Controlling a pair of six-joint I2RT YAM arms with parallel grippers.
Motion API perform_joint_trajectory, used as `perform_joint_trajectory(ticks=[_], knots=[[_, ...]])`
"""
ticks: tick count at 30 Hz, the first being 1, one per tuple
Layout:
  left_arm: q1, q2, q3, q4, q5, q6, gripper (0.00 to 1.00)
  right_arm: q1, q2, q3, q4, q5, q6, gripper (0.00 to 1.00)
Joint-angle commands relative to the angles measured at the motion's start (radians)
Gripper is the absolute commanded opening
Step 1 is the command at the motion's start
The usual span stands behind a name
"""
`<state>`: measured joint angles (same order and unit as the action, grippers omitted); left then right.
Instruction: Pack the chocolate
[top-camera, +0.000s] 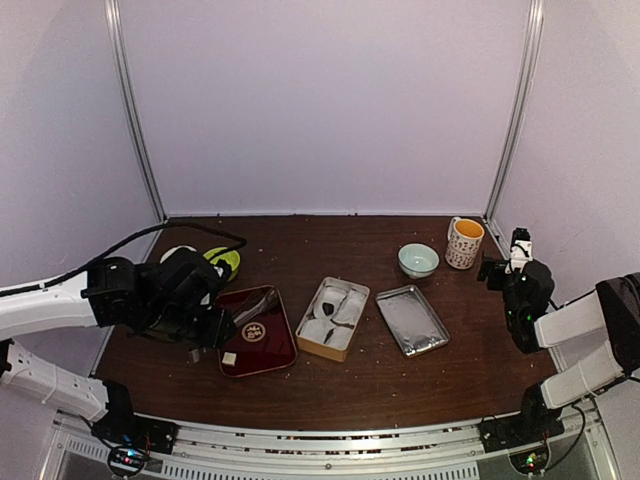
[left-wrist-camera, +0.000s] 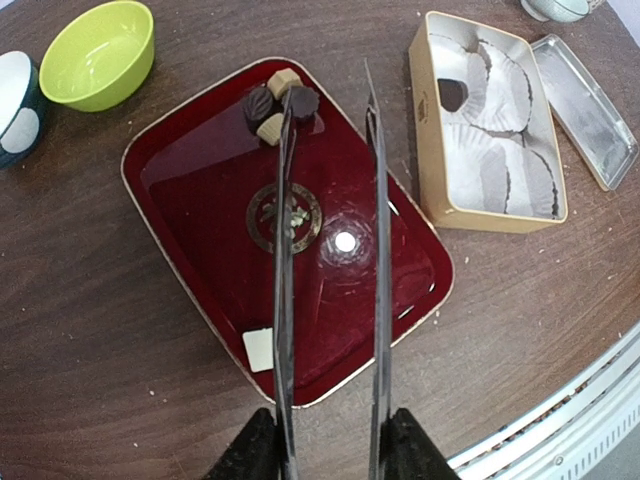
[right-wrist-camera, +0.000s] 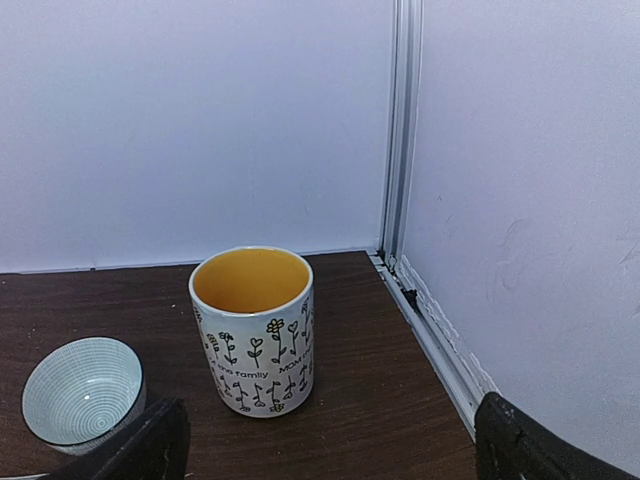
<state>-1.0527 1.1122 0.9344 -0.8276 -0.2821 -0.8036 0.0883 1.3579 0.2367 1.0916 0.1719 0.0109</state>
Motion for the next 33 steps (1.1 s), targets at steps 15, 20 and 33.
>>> perform_joint_trajectory(ticks=[15, 20, 33], knots=[[0.042, 0.012, -0.055, 0.019, -0.03, -0.033, 0.36, -0.007, 0.002, 0.013, 0.0, 0.008, 0.009, 1.0], [0.077, 0.029, -0.06, 0.037, -0.009, 0.001, 0.36, -0.007, 0.001, 0.013, 0.0, 0.008, 0.009, 1.0], [0.114, 0.141, -0.007, 0.056, 0.016, 0.076, 0.36, -0.007, 0.002, 0.012, 0.001, 0.008, 0.009, 1.0]])
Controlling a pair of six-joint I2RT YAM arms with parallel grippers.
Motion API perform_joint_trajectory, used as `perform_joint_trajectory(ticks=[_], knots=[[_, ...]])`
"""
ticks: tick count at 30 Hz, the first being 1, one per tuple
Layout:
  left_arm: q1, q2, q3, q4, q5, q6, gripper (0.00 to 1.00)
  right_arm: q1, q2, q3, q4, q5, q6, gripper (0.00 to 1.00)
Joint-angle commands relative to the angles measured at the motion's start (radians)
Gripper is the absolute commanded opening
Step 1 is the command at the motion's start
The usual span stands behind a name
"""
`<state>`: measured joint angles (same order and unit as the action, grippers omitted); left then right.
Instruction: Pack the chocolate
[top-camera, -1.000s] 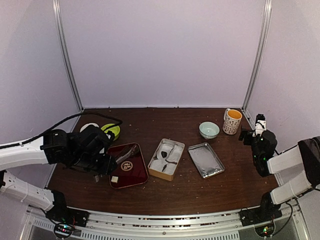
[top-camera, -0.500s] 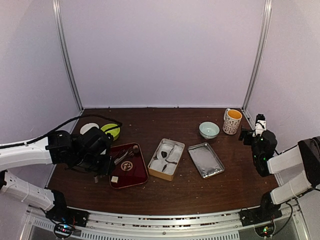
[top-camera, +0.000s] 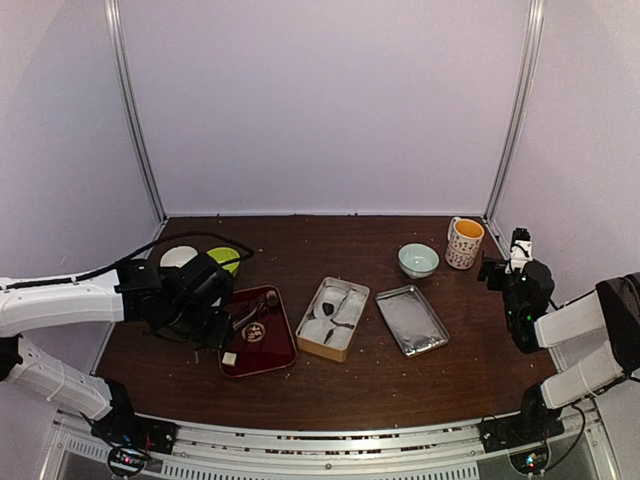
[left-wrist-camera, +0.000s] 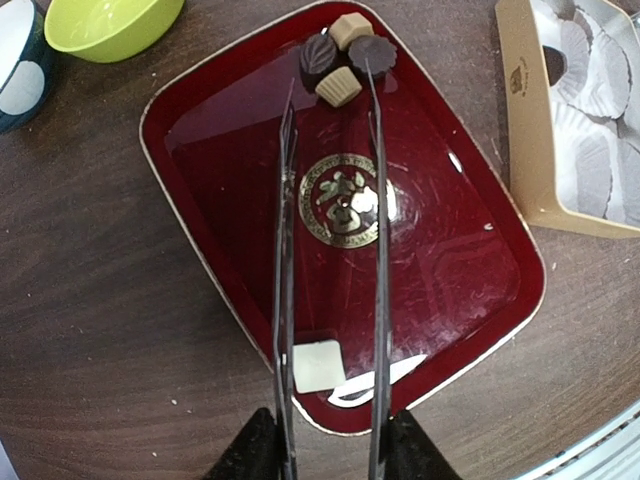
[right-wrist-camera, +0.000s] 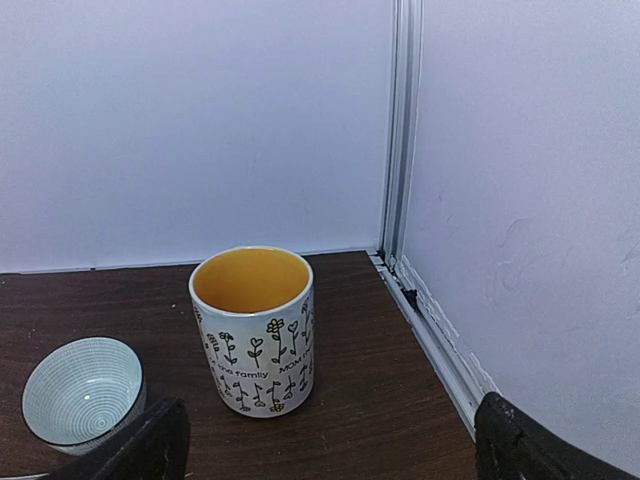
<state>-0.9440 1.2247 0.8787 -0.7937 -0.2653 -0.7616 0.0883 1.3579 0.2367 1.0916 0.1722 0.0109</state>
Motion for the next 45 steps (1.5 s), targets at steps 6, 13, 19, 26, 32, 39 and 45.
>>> perform_joint_trajectory(ticks=[6, 13, 19, 26, 32, 39, 45], knots=[[0.005, 0.104, 0.106, -0.027, -0.024, 0.049, 0.36, -0.007, 0.002, 0.012, 0.0, 0.007, 0.008, 1.0], [0.005, 0.183, 0.174, -0.089, -0.07, 0.028, 0.33, -0.006, 0.001, 0.013, 0.0, 0.007, 0.01, 1.0], [0.005, 0.216, 0.208, -0.131, -0.093, 0.021, 0.3, -0.007, 0.002, 0.013, 0.0, 0.007, 0.011, 1.0], [0.004, 0.183, 0.243, -0.182, -0.074, 0.009, 0.23, -0.007, 0.001, 0.012, -0.001, 0.007, 0.011, 1.0], [0.001, 0.085, 0.263, -0.214, -0.057, -0.014, 0.22, -0.006, 0.001, 0.013, -0.001, 0.007, 0.011, 1.0], [-0.013, 0.0, 0.268, -0.073, 0.078, 0.021, 0.23, -0.007, 0.002, 0.013, 0.0, 0.007, 0.011, 1.0], [-0.021, 0.036, 0.287, 0.079, 0.19, 0.054, 0.23, -0.007, 0.002, 0.013, 0.0, 0.009, 0.011, 1.0]])
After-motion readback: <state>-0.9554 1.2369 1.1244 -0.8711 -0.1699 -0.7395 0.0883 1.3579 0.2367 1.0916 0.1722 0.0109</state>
